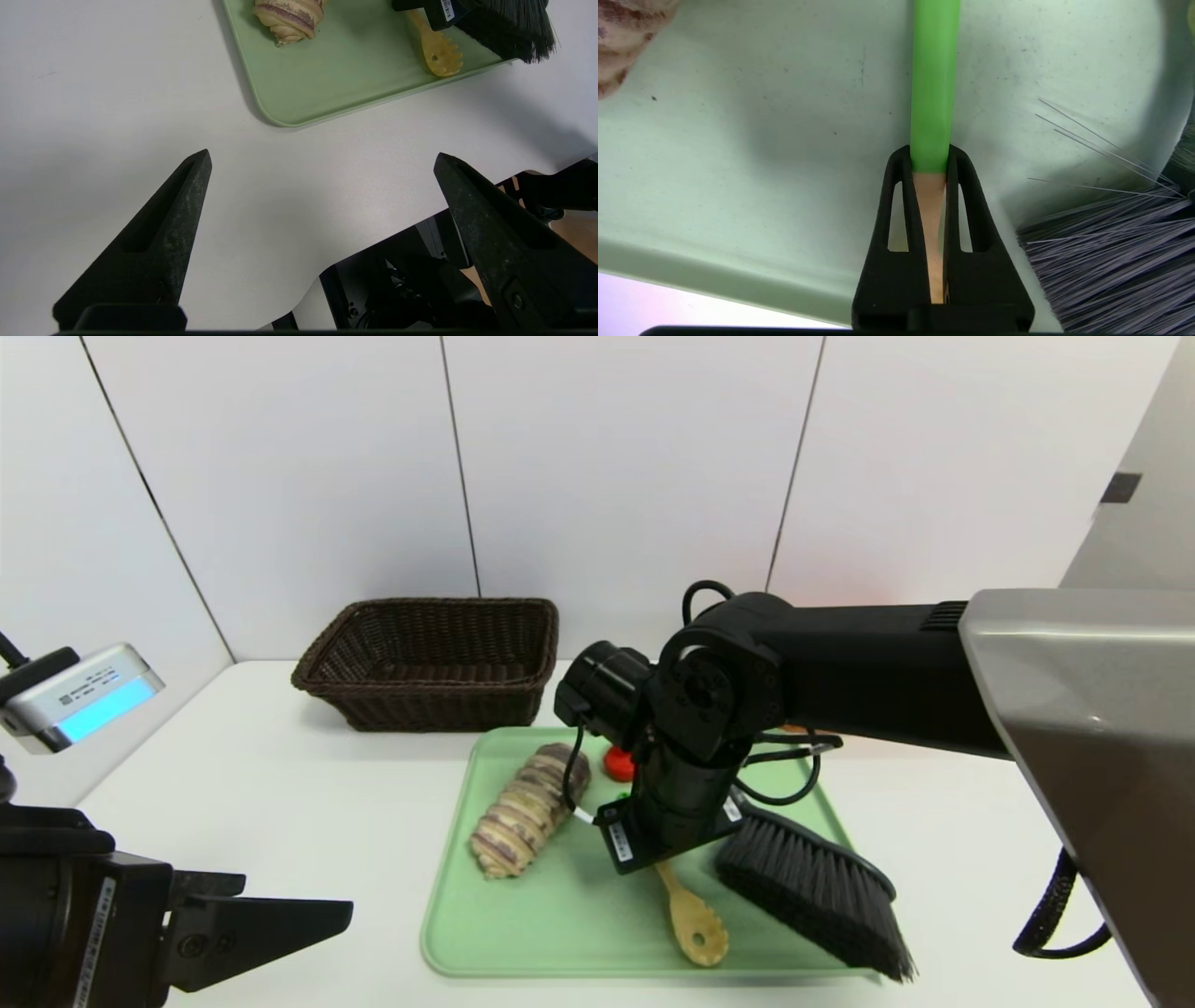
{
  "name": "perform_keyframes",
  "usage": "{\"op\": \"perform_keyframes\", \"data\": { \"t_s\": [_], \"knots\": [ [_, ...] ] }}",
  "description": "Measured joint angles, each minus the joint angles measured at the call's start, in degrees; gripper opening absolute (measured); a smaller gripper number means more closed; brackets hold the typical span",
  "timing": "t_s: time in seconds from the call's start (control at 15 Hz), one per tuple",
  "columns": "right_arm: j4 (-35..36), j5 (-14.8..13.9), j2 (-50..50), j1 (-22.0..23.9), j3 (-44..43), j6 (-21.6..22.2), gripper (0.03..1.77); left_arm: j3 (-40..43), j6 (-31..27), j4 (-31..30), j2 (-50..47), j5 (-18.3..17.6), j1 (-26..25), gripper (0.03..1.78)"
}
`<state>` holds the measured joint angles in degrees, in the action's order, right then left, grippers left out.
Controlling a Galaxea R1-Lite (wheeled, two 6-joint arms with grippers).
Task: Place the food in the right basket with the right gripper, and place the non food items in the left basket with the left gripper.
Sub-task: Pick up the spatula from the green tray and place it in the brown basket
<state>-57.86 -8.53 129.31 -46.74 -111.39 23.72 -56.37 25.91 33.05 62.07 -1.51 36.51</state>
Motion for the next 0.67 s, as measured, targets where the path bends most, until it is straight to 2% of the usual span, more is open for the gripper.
{"op": "perform_keyframes", "data": {
  "t_s": [0.47,0.67],
  "knots": [
    [1.4,-0.2,-4.2,-0.2,-0.4,1.0,0.14,0.0,0.2,2.6,-1.5,0.0,-0.1,1.69],
    [7.6,-1.2,-9.0,-0.4,-0.4,1.4,0.14,0.4,0.2,3.0,-1.9,0.0,-0.1,1.69]
  ]
}}
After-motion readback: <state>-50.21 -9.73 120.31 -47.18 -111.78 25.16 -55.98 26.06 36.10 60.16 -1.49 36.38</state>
